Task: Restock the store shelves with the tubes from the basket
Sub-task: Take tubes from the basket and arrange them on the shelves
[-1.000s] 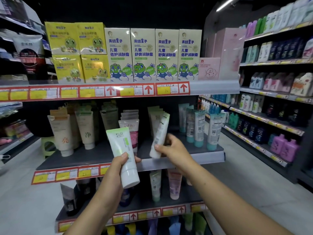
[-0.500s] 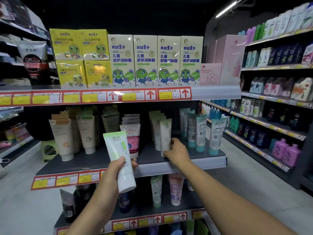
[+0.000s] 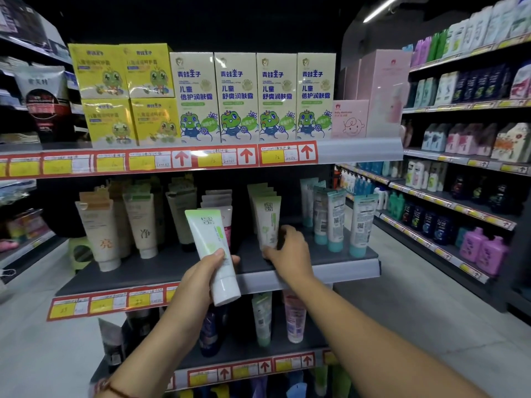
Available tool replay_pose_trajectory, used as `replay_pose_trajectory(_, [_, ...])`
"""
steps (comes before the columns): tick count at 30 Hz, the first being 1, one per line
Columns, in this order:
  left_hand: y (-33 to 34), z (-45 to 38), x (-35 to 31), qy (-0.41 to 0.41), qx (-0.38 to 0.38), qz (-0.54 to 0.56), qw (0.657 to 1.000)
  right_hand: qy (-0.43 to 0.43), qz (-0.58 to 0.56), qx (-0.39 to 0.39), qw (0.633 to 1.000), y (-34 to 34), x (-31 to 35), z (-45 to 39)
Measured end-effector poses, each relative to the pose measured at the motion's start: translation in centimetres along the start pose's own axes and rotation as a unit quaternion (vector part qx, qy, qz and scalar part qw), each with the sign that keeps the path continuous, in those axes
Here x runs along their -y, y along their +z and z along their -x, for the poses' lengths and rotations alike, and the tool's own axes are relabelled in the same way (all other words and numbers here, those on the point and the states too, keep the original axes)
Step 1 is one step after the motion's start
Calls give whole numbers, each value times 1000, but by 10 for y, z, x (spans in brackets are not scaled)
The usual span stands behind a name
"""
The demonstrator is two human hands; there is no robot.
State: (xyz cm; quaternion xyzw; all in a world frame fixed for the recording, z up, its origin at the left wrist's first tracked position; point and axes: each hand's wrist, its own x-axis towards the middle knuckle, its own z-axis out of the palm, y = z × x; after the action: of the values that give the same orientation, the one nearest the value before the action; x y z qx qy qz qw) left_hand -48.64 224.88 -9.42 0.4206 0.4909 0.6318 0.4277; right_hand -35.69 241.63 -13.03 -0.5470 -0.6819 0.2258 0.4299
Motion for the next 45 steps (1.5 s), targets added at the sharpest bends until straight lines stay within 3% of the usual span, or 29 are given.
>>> replay_pose_trajectory(2, [1, -7, 3, -2, 24, -14, 1000, -49, -57, -27, 997, -11, 5, 18])
replay_pose_trajectory(4, [5, -14, 4, 9, 43, -49, 998, -51, -151, 72, 985, -21, 14, 39])
replay_pose_trajectory(6, [11, -24, 5, 34, 50, -92, 994, -2, -267, 206, 941, -26, 20, 52])
replay_pose_trajectory(8, [20, -36, 7, 53, 38, -84, 994, 41, -342, 241, 907, -34, 20, 52])
replay_pose_trajectory(10, [29, -47, 7, 54, 36, -57, 996, 35, -366, 242, 898, -46, 17, 45])
replay_pose_trajectory(13, [38, -61, 12, 58, 34, -73, 995, 5, -350, 226, 909, -58, 11, 35])
replay_pose_trajectory(18, [45, -80, 24, 86, -6, -160, 983, -78, -145, 174, 971, -50, 2, 19])
replay_pose_trajectory(23, [51, -90, 33, 133, -50, -273, 952, -77, -59, 164, 982, -37, 1, 7])
replay_pose_trajectory(30, [52, -101, 42, 149, -39, -315, 936, -46, -73, 129, 988, -18, -11, 4])
replay_pose_trajectory(34, [56, -103, 43, 132, -50, -306, 941, 49, -193, 162, 966, -24, -8, -2])
replay_pose_trajectory(37, [65, -110, 46, 85, -37, -276, 957, 87, -213, 193, 954, -24, -5, -10])
replay_pose_trajectory(40, [73, -115, 53, 104, -21, -255, 961, 61, -169, 194, 964, -19, -2, -14])
replay_pose_trajectory(45, [77, -115, 65, 142, -54, -253, 955, 12, -130, 166, 977, -13, 1, -10])
